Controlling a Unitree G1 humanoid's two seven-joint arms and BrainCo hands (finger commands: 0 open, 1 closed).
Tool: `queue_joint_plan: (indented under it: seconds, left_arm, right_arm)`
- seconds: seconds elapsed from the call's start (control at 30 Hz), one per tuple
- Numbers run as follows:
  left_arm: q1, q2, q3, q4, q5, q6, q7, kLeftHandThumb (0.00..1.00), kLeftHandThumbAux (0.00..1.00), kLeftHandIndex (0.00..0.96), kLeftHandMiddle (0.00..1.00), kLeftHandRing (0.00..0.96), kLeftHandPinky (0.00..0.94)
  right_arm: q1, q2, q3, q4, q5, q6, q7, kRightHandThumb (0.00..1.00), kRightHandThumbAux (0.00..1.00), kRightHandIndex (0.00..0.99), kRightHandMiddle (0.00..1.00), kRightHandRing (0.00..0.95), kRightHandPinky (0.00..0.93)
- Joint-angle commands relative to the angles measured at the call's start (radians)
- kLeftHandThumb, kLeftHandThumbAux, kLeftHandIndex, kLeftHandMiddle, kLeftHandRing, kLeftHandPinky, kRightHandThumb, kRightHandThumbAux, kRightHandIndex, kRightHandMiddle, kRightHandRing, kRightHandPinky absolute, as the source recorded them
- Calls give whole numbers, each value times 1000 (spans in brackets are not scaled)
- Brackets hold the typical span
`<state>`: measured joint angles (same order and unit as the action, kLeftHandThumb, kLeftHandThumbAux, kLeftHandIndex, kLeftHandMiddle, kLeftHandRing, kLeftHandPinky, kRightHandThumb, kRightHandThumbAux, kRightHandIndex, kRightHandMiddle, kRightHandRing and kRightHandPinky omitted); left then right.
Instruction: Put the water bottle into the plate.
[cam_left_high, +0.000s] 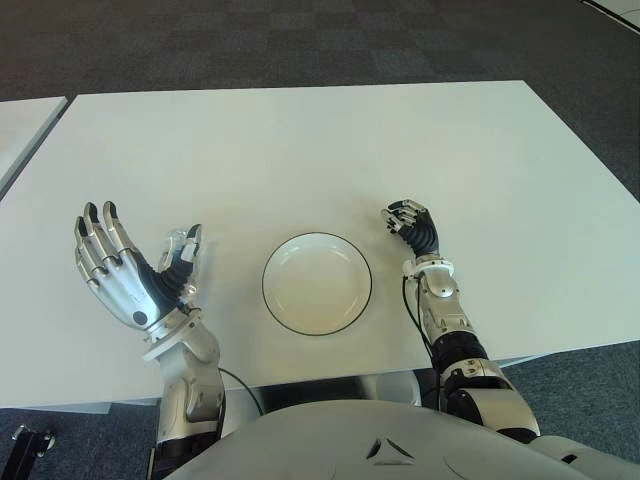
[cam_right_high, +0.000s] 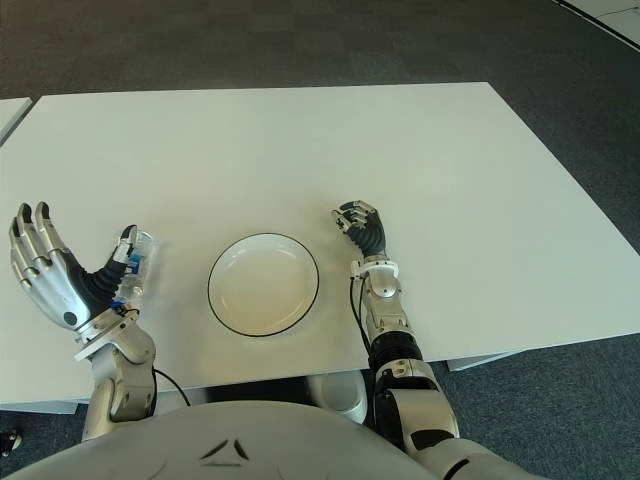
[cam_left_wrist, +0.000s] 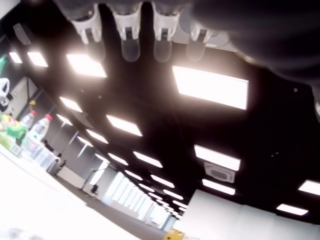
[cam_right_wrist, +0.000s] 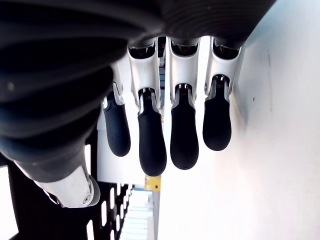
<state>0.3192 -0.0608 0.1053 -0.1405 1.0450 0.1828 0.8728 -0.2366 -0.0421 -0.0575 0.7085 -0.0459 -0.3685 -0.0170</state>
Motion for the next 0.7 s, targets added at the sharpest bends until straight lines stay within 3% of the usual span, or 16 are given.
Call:
queue_joint_plan:
  seconds: [0.03,0.13,0.27,0.37,0.5,0.7]
  left_arm:
    - [-62,10,-8,124,-3,98,2,505,184,0,0,0,0]
    - [-150,29,17,301,-50,201,-34,508,182,0,0,0,0]
    - [-216,46,-6,351,-18,376,-152,523,193,0,0,0,0]
    - [-273,80,-32,413,-9,461,-203,531,207,0,0,0,0]
    - [-358,129,-42,552,-41,511,-205,522,219,0,0,0,0]
    - [-369,153,-95,667,-71,538,-182,482,260,0,0,0,0]
  right_arm:
    - [40,8,3,49,10,57,10,707,727,432,614,605,596]
    - [40,8,-1,51,11,59,5,708,727,432,614,603,593]
    - [40,8,0,53,4,58,-6,708,728,432,613,600,591]
    - [42,9,1,53,2,54,-10,708,728,432,613,600,594]
    - [43,12,-1,52,9,53,-8,708,728,432,612,601,602]
    - [44,11,1,52,4,50,-14,708,728,431,612,603,600]
